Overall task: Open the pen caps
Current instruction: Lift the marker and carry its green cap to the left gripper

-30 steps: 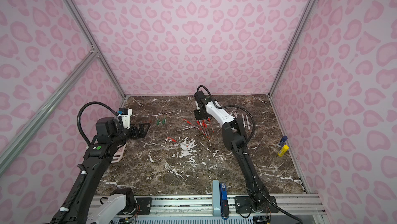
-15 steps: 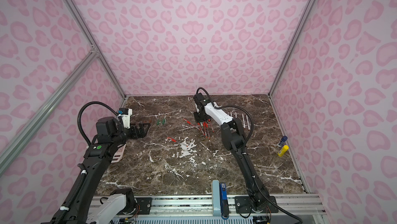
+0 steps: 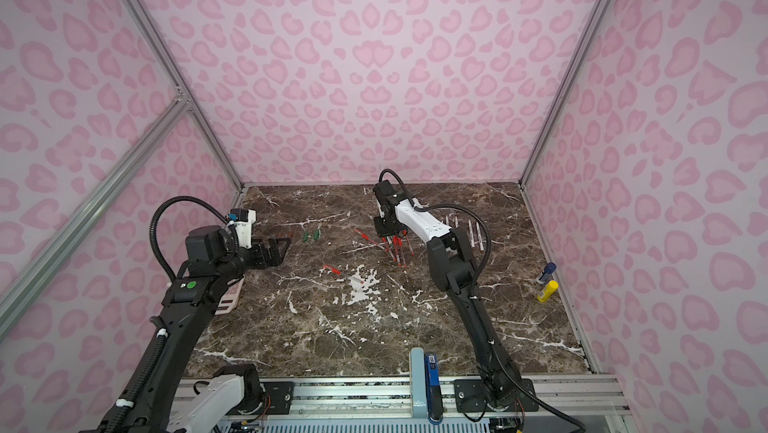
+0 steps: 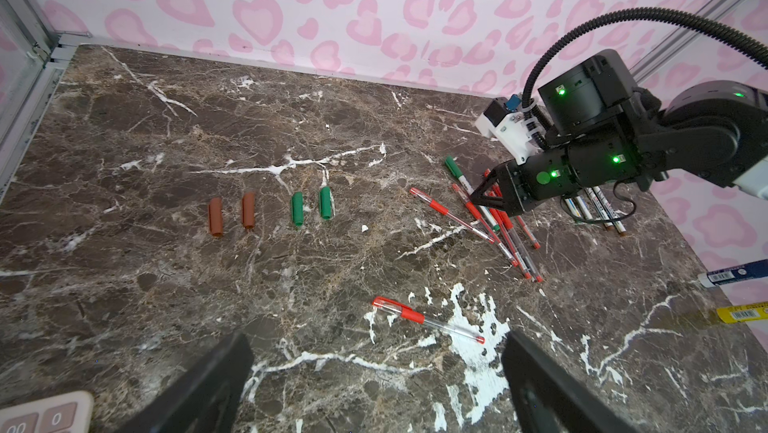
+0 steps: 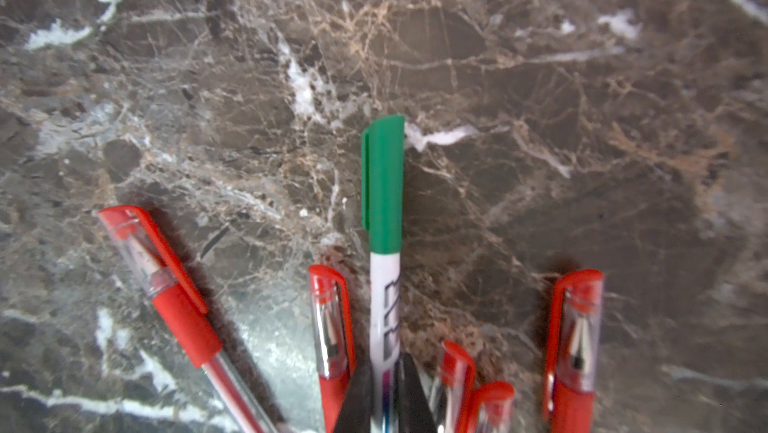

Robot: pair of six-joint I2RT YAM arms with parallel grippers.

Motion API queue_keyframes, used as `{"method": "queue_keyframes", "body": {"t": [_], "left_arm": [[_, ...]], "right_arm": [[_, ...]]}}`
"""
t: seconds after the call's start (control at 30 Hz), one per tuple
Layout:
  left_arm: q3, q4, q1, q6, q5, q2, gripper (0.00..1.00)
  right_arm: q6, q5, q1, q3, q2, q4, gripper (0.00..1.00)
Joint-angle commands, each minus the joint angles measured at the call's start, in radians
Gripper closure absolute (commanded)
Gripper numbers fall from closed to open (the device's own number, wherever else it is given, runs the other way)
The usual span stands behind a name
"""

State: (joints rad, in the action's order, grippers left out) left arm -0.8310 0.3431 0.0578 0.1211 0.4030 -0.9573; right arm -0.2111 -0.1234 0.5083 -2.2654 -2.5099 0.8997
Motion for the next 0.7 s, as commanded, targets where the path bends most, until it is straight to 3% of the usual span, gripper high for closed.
{"method": "queue_keyframes", "body": {"t": [0.0, 0.2, 0.47, 0.67], "left_arm": [[-0.009, -0.024, 0.001, -0.003, 0.019, -0.002, 0.02], [-0.004, -0.036, 0.0, 0.009, 0.103, -0.001, 0.02], [-0.008, -0.074, 0.001, 0.082, 0.276, -0.027, 0.01], [0.037, -0.175, 0.0, 0.183, 0.437, -0.04, 0.04]], "right_arm": [[-0.004, 0.012, -0.003, -0.011, 0.062, 0.026, 0.92], [-0.03, -0.039, 0.018, 0.246, 0.296, -0.128, 0.92], [-0.21, -0.226, 0.095, 0.822, 0.685, -0.646, 0.96], [-0.318, -0.262, 0.203, 1.022, 0.822, -0.882, 0.97]]}}
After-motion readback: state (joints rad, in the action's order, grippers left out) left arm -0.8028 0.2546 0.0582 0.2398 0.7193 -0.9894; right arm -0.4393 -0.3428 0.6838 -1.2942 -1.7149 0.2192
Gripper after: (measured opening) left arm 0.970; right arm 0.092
